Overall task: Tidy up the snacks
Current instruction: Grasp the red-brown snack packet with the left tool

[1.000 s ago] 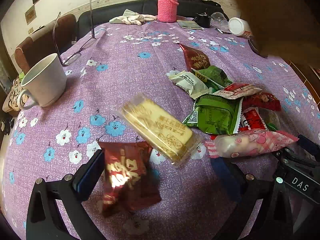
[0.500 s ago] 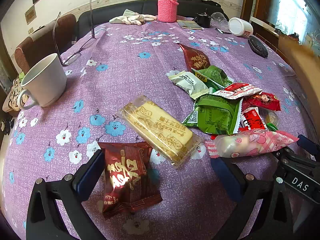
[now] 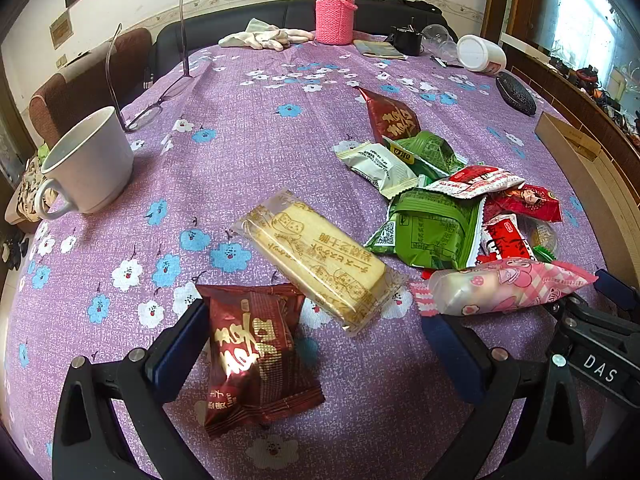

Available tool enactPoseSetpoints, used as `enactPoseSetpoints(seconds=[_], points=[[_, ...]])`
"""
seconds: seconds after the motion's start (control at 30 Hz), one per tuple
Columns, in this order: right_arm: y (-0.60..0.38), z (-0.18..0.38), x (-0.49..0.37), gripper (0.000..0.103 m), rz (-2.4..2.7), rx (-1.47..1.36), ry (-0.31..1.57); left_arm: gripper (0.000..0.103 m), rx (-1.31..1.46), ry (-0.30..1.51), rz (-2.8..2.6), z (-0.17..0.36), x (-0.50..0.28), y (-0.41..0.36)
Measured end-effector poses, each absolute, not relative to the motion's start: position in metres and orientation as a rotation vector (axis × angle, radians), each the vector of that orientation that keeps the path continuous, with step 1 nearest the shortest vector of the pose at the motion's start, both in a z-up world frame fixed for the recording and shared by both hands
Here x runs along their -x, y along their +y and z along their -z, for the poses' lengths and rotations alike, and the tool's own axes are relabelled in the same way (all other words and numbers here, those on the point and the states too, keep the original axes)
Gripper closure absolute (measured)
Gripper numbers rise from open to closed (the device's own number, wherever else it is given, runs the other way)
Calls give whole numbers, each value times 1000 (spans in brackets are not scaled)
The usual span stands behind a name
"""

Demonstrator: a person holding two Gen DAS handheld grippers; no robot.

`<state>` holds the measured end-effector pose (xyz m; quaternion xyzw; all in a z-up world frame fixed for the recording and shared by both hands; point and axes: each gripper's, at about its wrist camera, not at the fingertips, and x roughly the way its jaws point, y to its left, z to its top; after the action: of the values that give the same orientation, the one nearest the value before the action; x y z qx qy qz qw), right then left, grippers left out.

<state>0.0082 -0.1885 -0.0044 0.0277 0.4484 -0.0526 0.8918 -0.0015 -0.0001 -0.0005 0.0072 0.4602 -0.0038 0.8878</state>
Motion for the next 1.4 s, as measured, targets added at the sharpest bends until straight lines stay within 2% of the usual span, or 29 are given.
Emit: enactPoseSetpoints(seconds=[0.7,0.9,1.1,1.2,1.3,1.4], points=[[-188,4,-8,1,101,-52,934,0,-15,956,8,0,1,0],[-191,2,-4,1,-29,0,966,0,-15,956,8,0,2,0],[-199,-2,20,0,-208,-76,951,0,-18,964,16,-1,1,1],[-191,-5,36,8,-300,-33,933,0,-6,986,45,-3,6,5],[-190,-8,50,25,-352,-11,900,0,48,990,96,-7,20,13],[-195,-7,54,27,-387,-36,893,0,79,986,131,-18,32,23]])
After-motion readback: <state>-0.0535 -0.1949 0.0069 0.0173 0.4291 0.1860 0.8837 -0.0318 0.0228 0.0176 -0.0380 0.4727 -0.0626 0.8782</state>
